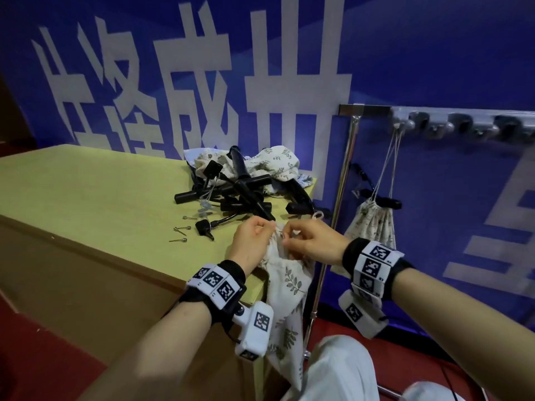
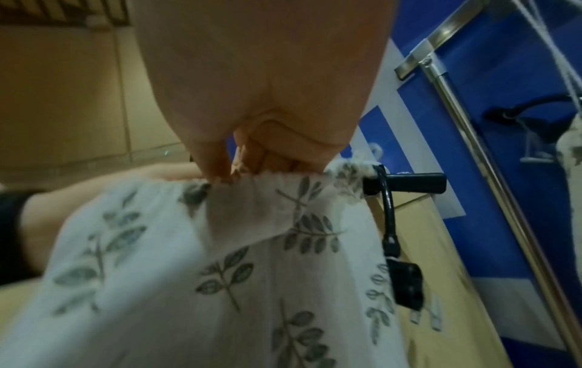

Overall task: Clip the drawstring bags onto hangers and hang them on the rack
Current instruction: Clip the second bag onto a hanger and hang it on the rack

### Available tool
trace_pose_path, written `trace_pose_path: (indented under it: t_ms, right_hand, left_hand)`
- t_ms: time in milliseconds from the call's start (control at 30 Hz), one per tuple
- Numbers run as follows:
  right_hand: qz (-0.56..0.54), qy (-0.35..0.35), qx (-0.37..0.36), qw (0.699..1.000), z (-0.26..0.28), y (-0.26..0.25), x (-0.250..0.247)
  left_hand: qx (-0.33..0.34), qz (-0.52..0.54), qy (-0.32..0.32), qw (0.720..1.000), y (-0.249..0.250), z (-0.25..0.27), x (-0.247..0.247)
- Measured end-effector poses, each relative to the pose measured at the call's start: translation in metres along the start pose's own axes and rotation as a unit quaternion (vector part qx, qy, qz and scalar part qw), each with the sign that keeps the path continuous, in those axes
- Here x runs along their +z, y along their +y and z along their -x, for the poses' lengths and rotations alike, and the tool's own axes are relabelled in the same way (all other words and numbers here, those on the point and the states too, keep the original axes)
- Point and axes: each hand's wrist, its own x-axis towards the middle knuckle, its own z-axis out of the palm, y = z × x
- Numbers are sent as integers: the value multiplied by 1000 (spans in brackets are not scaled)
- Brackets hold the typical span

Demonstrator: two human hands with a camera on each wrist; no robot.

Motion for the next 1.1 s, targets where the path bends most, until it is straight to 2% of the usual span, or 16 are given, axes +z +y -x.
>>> trace_pose_path:
  t_ms: [133, 233, 533, 667, 733, 833, 967, 1033, 1100]
  right_hand:
    - [127, -71, -7, 989, 2, 3, 6]
    - [199, -116, 25, 973, 0, 0, -2]
    - [172, -123, 54, 976, 2, -6, -22]
    - [195, -163, 87, 963, 1, -8, -28]
    - [174, -136, 84, 972, -2, -10, -34]
    - [95, -31, 84, 991, -7, -10, -41]
    - [10, 104, 97, 990, -17, -9, -48]
    - [31, 157, 98, 982, -22, -7, -49]
    - [56, 173, 86, 980, -29, -10, -48]
  left_hand:
    - [6, 35, -3, 999, 1, 4, -3]
    - [9, 50, -10, 999, 3, 6, -3]
    - [-8, 76, 1, 997, 6, 7, -4]
    - [-10, 77, -18, 997, 9, 10, -4]
    - [-9, 69, -27, 997, 11, 12, -4]
    - [-12, 71, -22, 997, 12, 12, -5]
    - [-15, 64, -21, 998, 11, 11, -5]
    - [-18, 62, -18, 998, 12, 12, -5]
    - [-19, 61, -15, 998, 13, 12, -6]
